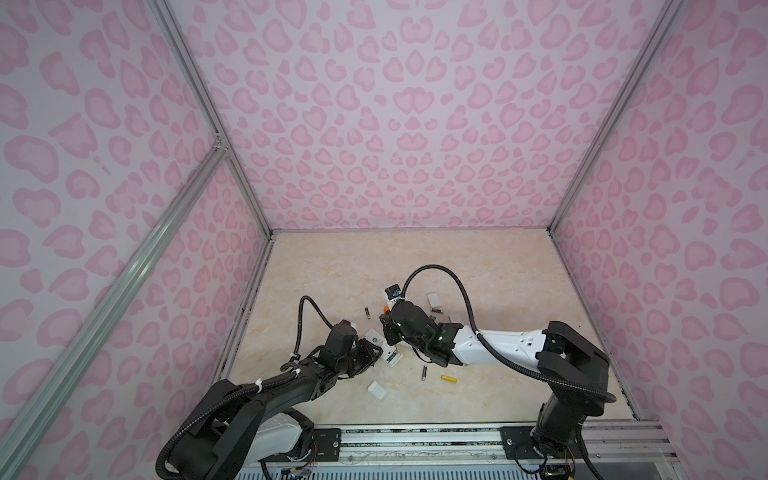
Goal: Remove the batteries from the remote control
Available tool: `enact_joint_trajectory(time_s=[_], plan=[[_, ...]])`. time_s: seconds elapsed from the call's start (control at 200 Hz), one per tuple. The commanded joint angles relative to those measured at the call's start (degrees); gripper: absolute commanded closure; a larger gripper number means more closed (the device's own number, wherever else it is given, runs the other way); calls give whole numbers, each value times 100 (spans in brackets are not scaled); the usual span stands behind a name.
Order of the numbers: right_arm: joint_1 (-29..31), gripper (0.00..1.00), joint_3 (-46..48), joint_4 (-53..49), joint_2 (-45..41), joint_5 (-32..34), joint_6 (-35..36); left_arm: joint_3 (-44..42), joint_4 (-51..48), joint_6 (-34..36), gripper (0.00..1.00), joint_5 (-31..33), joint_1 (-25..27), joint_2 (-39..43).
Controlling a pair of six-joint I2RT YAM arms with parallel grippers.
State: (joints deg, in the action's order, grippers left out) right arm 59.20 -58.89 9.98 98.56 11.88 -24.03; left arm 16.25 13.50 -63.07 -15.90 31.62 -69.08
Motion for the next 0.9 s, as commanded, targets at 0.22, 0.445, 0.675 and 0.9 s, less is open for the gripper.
enact_joint_trajectory(time_s=[0.22, 0.445, 0.675, 0.9], plan=[[57, 100, 562, 1203, -168, 360, 187, 134, -203, 128, 66, 113, -6, 169], [222, 100, 471, 1725, 99, 491, 473, 93, -469, 137, 65, 157, -106, 415], [343, 100, 528, 2060, 289, 684, 611, 92, -546, 242, 65, 115, -267, 455], [436, 100, 674, 2274, 326, 1043, 593, 93, -548, 323, 65, 35, -399, 422]])
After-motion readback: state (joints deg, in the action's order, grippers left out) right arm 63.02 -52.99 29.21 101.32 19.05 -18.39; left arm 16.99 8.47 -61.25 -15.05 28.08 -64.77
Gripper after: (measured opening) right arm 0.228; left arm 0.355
